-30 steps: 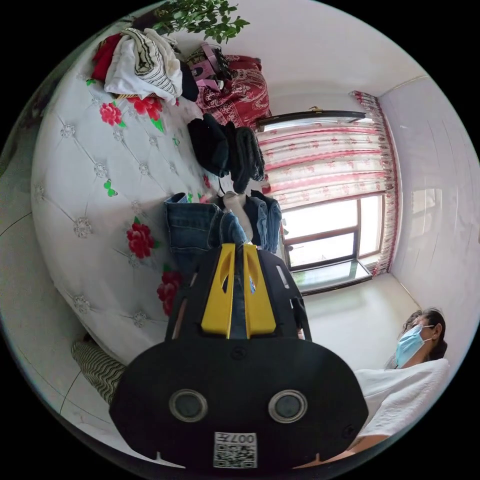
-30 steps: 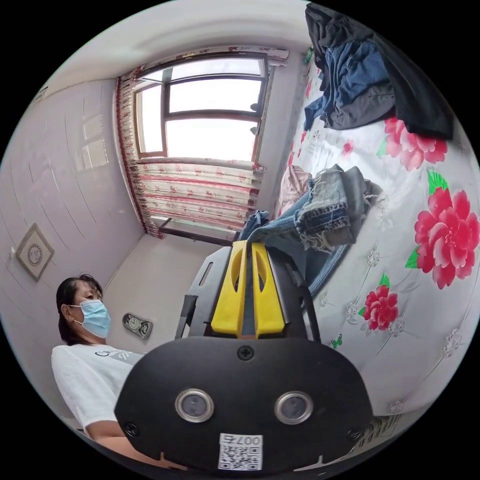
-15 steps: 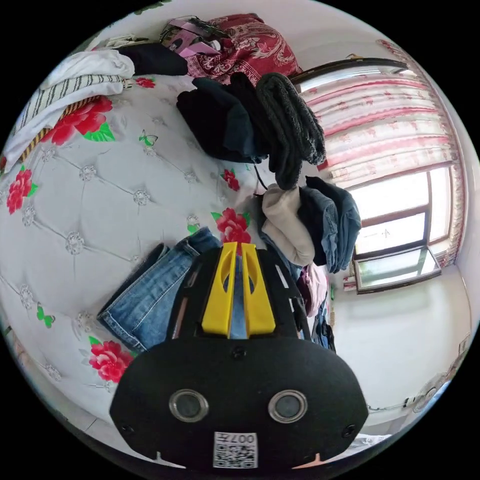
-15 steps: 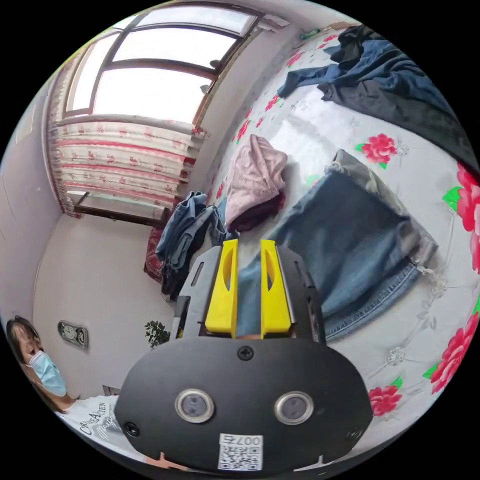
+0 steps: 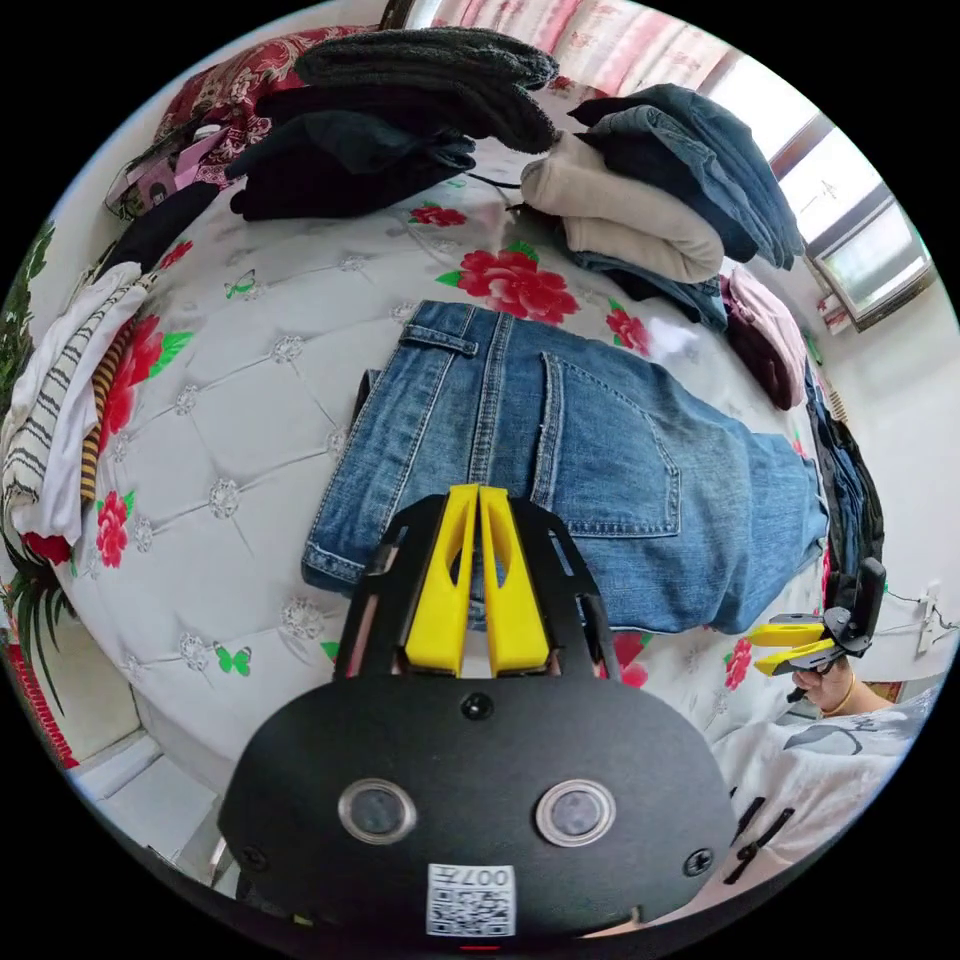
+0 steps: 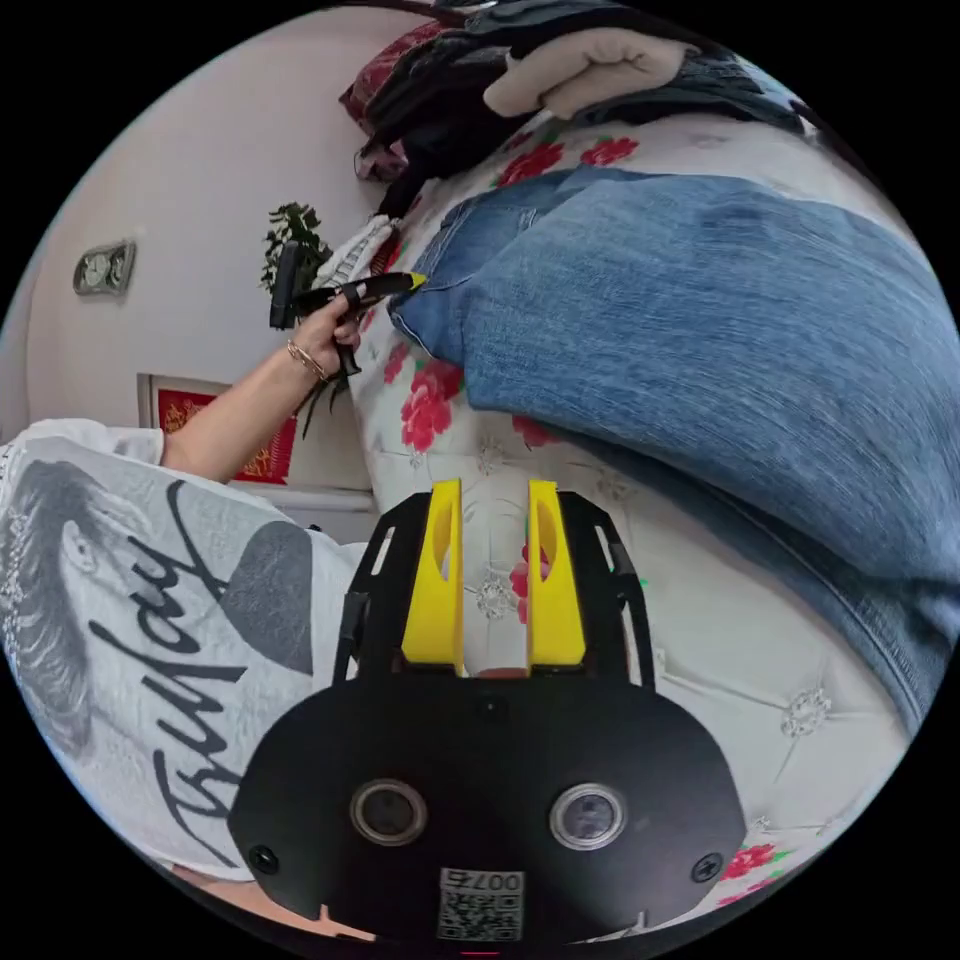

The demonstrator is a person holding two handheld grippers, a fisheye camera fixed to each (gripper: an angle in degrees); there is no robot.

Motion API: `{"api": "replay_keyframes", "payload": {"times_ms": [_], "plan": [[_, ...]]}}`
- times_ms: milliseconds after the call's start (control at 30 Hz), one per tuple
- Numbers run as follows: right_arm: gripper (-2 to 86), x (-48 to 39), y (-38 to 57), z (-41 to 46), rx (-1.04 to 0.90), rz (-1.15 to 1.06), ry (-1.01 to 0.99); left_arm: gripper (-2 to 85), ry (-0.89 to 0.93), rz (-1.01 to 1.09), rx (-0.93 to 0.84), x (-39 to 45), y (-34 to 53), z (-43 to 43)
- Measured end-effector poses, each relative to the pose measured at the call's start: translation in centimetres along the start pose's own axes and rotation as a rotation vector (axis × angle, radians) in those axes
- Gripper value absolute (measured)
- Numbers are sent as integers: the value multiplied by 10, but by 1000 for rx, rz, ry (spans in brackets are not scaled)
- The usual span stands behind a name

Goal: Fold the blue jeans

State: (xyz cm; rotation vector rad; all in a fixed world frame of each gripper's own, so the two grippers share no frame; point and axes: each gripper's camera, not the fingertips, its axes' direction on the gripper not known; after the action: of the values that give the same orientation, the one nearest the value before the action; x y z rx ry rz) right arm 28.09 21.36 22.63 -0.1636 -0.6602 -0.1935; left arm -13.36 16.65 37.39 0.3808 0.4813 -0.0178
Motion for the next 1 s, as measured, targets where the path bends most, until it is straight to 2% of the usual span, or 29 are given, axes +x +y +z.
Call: {"api": "replay_keyframes", "payload": {"times_ms": [167, 233, 433, 633, 700, 767, 833, 933, 1000], "plan": [[83, -29, -38, -28, 235, -114, 145, -9, -103, 100, -46, 23, -11, 18], [86, -27, -39, -34, 269, -127, 156, -9, -133, 113, -50, 32, -14, 23], [89, -22, -22, 22, 123, -159, 103, -10, -120, 80, -34, 39, -14, 30], [47, -40, -51, 55, 57, -270, 306, -9, -156, 90, -43, 54, -17, 37], [21, -35, -60, 63, -35, -256, 215, -9, -171, 106, -54, 59, -20, 39], [7, -41, -46, 60, -57, -288, 13, -10, -243, 121, -77, 63, -24, 40], [3, -57, -23, 55, -39, -364, -27, -10, -447, 141, -167, 59, -21, 46], [0, -68, 2, 64, -40, -393, -29, -10, -382, 131, -130, 44, 5, 40], [-1, -65, 4, 78, -140, -408, -54, -10, -466, 118, -168, 41, 18, 40]]}}
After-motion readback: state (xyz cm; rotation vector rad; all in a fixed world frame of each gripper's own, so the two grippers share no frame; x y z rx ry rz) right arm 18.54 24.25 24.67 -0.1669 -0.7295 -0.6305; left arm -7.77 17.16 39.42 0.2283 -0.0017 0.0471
